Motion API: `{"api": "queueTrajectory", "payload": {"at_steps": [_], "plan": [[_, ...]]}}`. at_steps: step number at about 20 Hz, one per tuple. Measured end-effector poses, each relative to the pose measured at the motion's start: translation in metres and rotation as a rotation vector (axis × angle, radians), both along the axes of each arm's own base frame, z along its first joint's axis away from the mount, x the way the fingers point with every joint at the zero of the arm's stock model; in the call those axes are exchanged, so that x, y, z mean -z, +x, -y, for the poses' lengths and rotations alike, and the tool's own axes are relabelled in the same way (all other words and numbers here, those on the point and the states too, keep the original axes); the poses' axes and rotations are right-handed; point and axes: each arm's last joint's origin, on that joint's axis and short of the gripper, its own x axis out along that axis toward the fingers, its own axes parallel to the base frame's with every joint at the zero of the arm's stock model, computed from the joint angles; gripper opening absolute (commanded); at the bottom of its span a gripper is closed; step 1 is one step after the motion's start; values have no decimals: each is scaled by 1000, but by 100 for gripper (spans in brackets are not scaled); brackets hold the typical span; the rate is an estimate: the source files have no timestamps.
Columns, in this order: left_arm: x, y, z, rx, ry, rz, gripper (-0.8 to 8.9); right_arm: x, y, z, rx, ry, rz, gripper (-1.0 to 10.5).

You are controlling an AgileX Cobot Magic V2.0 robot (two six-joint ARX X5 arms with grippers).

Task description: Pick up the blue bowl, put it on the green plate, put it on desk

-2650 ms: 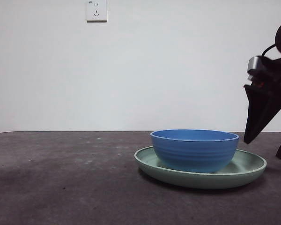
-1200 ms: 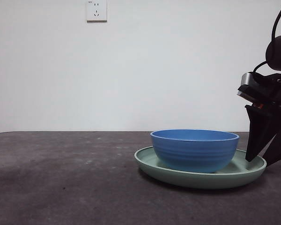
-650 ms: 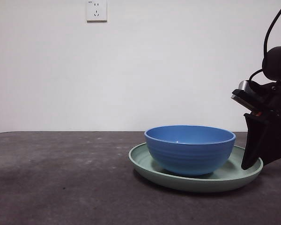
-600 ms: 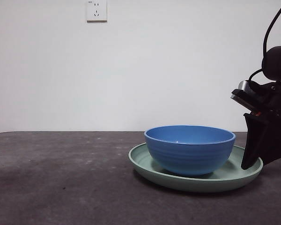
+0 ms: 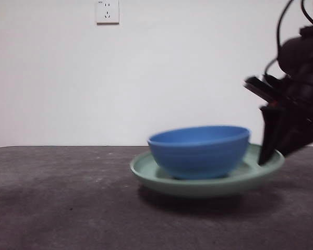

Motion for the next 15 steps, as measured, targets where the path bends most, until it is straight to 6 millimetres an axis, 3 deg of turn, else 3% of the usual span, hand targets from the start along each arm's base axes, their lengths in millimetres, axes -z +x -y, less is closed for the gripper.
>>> {"api": "queueTrajectory", "payload": {"at_steps": [4,8,11,15], "plan": [[0,0,0,0,0,0,563,-21,6,-26,-31,31,36,8],[0,0,0,0,0,0,562,-22,0,-54,-67,23,46,8],[0,0,0,0,0,0,563,-16,0,-65,-81,3,40,8],[0,0,0,0,0,0,563,10,8,-72,-82,-23,-20,8]]}}
